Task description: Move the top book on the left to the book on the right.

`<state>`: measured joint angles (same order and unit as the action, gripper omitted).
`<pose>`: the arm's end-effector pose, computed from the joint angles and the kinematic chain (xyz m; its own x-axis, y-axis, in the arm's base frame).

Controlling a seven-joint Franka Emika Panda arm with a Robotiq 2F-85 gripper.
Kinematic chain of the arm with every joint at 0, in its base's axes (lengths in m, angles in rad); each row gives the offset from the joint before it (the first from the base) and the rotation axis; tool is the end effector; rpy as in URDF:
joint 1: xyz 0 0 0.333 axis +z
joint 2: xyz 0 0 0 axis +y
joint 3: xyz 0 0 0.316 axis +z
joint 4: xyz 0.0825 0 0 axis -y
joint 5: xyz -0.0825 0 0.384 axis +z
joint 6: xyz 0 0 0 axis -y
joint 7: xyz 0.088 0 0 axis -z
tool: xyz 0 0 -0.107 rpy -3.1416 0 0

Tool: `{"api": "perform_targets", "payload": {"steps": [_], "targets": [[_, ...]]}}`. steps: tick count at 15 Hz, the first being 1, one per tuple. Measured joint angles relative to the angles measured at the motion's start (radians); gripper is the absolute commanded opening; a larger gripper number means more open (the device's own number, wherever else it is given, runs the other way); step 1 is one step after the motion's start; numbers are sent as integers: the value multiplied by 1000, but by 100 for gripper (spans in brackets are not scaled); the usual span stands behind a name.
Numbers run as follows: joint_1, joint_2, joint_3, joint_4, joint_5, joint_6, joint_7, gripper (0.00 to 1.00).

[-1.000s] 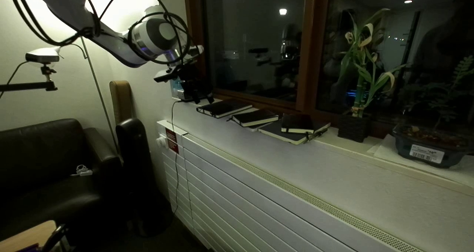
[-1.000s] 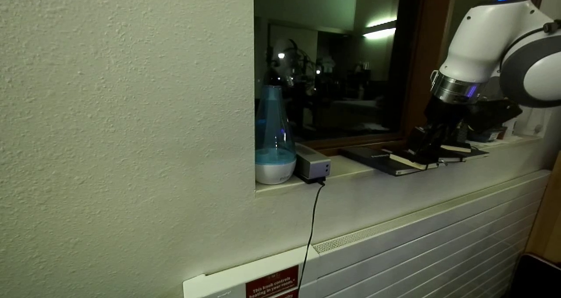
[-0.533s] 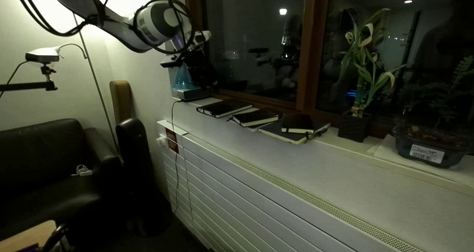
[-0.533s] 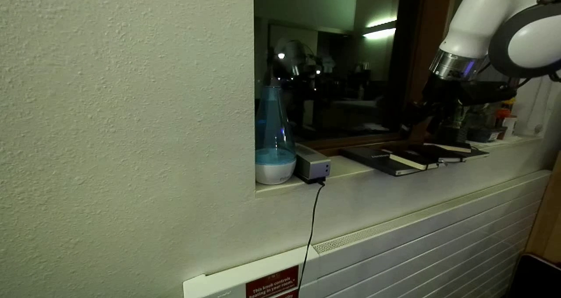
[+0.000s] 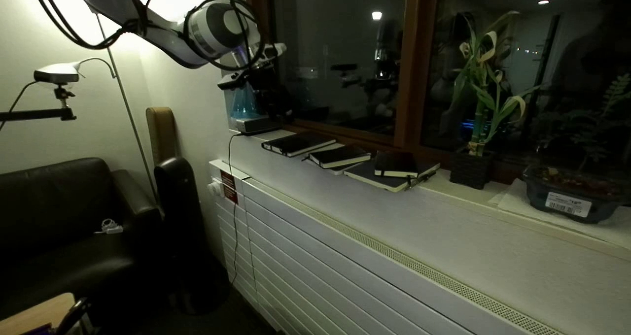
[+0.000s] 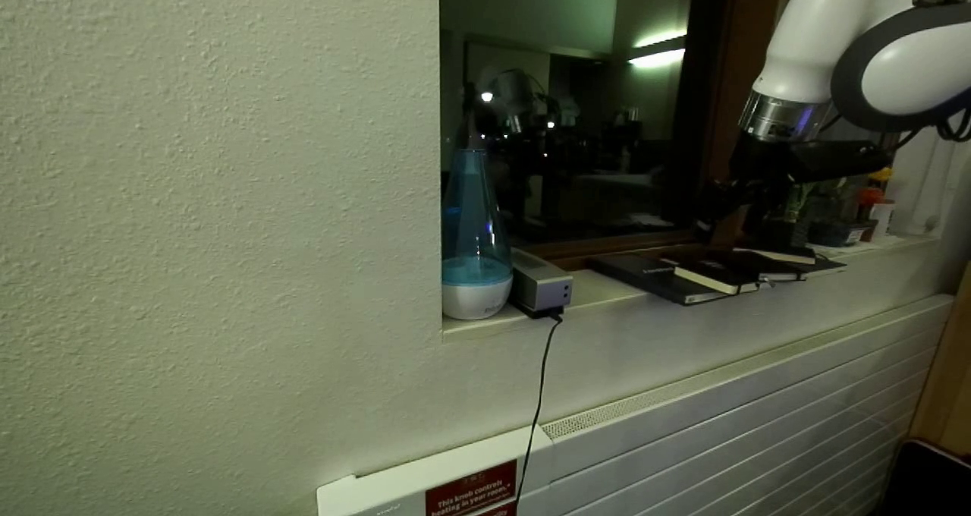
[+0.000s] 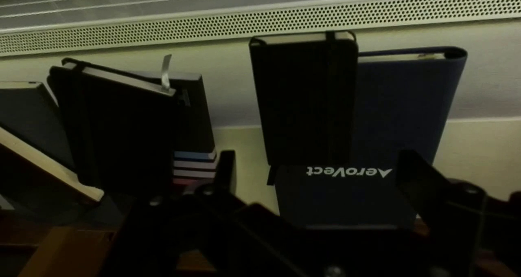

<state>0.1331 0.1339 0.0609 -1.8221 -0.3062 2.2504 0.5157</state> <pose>0.6167 0.1109 0.4917 0.9216 -0.1337 0.3643 -0.1835 -0.9773 0.1057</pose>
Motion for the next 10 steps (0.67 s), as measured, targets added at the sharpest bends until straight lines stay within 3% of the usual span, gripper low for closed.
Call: {"api": "perform_targets", "payload": {"steps": [10], "targets": [[0, 59, -15, 40, 2, -45, -59, 100]]}}
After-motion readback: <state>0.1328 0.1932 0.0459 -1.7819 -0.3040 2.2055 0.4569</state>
